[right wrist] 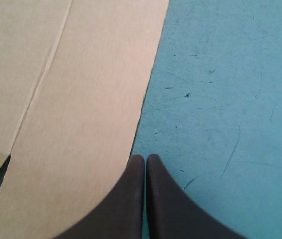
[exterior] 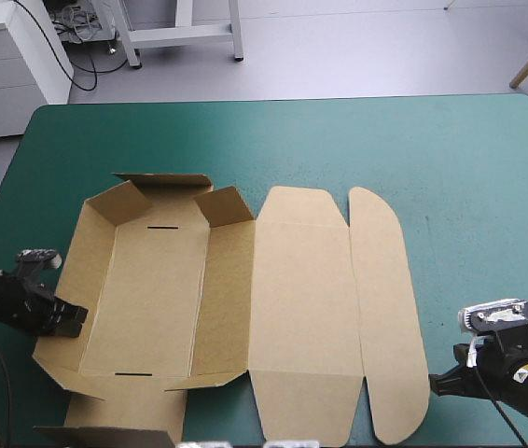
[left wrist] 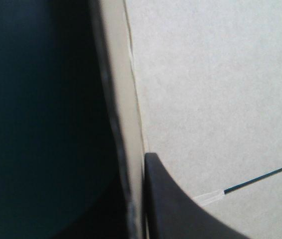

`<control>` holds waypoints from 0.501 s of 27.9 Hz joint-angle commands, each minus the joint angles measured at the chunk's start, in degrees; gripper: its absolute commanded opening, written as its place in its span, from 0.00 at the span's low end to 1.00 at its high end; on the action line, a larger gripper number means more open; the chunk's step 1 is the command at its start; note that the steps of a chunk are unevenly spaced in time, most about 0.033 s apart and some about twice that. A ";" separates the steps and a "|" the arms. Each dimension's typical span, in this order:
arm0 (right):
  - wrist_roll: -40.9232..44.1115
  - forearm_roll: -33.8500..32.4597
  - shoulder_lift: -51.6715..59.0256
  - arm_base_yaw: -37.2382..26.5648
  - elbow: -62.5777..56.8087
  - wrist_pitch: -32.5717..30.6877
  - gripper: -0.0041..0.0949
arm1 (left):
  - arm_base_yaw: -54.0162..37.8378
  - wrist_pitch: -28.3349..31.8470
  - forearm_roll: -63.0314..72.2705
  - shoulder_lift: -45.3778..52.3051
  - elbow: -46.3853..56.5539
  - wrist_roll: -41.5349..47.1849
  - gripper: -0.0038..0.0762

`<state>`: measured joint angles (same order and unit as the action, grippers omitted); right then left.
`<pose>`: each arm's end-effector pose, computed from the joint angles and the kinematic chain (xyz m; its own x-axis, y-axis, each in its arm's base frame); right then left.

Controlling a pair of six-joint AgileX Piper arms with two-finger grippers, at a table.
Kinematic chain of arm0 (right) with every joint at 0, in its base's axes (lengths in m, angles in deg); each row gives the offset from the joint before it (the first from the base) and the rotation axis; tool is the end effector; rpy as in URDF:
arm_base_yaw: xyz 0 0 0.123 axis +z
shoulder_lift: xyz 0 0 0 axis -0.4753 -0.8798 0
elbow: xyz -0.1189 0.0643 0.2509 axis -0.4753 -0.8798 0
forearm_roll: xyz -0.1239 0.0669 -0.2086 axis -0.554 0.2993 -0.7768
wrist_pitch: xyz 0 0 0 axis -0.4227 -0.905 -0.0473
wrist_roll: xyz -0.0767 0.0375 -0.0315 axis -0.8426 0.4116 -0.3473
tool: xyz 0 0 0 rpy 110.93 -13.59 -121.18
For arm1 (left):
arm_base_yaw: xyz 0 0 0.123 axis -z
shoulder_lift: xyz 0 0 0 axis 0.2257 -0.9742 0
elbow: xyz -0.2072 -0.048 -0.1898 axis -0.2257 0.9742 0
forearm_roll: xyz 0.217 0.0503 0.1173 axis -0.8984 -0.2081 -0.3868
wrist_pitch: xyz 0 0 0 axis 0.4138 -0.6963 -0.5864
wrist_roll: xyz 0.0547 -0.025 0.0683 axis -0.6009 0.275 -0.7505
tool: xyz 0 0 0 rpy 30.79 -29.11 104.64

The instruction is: Fold the box

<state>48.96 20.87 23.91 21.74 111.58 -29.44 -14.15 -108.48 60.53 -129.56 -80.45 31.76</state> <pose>0.0769 0.0138 0.2775 -0.7519 -0.1685 -0.6374 -0.2430 0.9696 0.0303 0.2074 0.0723 0.2307 -0.9852 0.1056 -0.1349 0.1436 0.9384 -0.3144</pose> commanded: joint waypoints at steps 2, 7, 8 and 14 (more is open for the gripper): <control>-0.21 0.65 -0.07 0.16 1.44 2.54 0.04 | 8.93 -0.85 0.43 1.44 -12.17 3.28 0.04; -0.21 0.65 -0.07 0.16 1.44 2.54 0.04 | 18.08 3.41 -6.09 0.83 -21.93 4.33 0.04; -0.21 0.65 -0.07 0.16 1.44 2.54 0.04 | 20.22 4.28 -7.86 0.39 -23.59 4.43 0.04; -0.21 0.65 -0.07 0.16 1.44 2.54 0.04 | 32.87 12.15 -20.53 -2.56 -30.24 5.82 0.04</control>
<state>48.96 20.87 23.93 21.74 111.58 -29.44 13.68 -101.92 45.15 -132.60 -106.76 36.89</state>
